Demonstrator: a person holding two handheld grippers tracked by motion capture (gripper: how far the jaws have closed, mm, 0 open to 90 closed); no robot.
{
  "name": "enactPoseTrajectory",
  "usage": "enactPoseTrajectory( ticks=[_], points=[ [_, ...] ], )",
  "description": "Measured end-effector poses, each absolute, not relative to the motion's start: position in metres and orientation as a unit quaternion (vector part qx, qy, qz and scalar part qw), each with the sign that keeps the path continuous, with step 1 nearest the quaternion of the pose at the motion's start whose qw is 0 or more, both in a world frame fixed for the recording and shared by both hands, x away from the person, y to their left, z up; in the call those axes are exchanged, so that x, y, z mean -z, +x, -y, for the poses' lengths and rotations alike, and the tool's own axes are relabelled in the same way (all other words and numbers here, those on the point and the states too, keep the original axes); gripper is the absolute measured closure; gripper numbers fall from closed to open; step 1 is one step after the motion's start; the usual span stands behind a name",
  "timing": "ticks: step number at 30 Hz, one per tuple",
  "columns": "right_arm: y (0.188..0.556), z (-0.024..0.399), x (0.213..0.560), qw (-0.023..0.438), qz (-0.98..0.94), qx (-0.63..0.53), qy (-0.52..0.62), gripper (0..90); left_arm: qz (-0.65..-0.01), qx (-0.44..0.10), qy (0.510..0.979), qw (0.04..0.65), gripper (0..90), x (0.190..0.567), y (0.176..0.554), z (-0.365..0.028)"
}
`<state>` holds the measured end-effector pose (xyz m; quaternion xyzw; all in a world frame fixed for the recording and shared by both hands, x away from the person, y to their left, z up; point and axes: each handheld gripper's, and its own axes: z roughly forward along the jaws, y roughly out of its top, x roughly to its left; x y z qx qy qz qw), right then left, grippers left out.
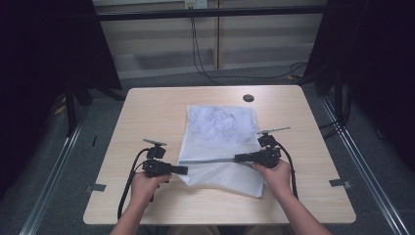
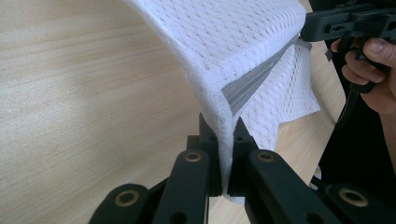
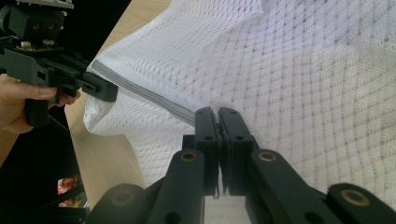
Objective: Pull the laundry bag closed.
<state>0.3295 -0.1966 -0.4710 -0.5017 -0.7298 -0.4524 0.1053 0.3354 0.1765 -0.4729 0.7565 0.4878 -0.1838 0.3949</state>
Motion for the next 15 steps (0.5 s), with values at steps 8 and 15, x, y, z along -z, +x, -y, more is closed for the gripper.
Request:
enactPoseTrajectory(
  ticks=[8,15],
  points=[
    [0.3297,0.1998,0.4715,0.099,0.729,0.451,-0.506,87.0,-0.486,0.181,0.757,0.396,89.0,0.4731,0.3361,-0.1787],
    [0.3303,0.2006,0.4721,0.101,0.728,0.451,-0.507,87.0,-0.483,0.182,0.760,0.394,89.1,0.4733,0.3361,-0.1787]
  ],
)
